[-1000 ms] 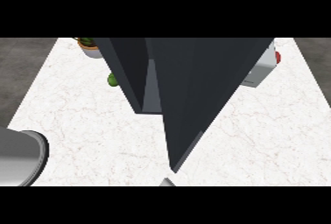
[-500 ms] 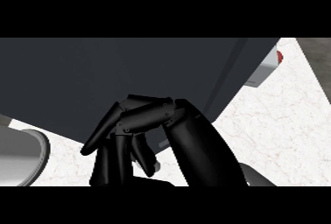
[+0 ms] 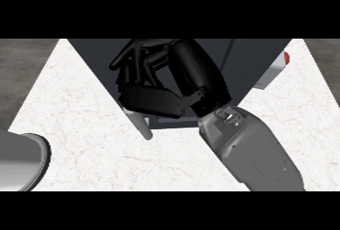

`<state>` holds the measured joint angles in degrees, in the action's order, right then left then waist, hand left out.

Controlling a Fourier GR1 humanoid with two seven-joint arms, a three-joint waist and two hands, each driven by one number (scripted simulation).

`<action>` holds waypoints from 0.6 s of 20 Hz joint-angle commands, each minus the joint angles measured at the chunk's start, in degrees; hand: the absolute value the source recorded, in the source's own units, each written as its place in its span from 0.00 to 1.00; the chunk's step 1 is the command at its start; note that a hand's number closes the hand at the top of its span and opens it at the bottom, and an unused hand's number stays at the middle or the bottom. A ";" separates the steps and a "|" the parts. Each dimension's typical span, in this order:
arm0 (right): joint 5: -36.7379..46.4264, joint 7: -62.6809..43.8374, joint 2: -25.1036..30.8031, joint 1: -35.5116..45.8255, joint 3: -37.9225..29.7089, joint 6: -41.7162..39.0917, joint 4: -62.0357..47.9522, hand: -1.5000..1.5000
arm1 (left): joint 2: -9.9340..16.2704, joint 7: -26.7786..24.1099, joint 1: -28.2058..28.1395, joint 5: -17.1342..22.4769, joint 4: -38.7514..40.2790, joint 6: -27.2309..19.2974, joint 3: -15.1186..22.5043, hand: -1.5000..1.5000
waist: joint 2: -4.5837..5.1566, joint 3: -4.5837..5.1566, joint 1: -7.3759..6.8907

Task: Pick up the bottled water, place it into the cabinet and close the cabinet

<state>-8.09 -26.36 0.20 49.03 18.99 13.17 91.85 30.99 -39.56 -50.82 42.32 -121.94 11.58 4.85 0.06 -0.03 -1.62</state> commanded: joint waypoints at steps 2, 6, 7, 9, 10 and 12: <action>-2.26 6.31 -0.19 2.39 -3.14 -3.68 -12.48 1.00 | -1.14 -1.38 -4.09 0.00 0.28 3.08 -2.08 1.00 | 0.09 0.03 -0.48; -1.52 12.36 -0.20 3.19 -6.22 -5.94 -20.47 1.00 | -0.97 0.79 0.08 0.05 1.67 3.50 -2.85 1.00 | 0.19 0.04 0.01; -1.38 12.55 -0.09 5.28 -7.40 -5.70 -23.27 1.00 | -1.48 1.88 0.59 -0.15 1.05 1.97 -1.78 1.00 | 0.34 0.04 -0.19; -1.09 10.71 0.06 8.81 -7.81 -4.69 -25.66 1.00 | -0.88 2.02 1.82 0.83 1.81 3.19 -2.70 1.00 | 0.35 0.08 -0.37; -1.57 14.40 -0.21 6.03 -6.71 -4.61 -26.94 1.00 | -0.44 3.01 3.35 2.01 1.74 2.28 -3.75 1.00 | 0.60 0.07 -0.34; -1.67 13.94 1.14 7.72 -7.26 -4.68 -27.93 1.00 | -1.35 3.12 2.52 1.85 0.87 2.02 -2.83 1.00 | 0.54 0.06 -0.37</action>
<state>-11.37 -13.75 -0.04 54.46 16.52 6.89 73.99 30.04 -37.36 -49.03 43.49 -120.65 13.79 2.02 -1.64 0.05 -2.16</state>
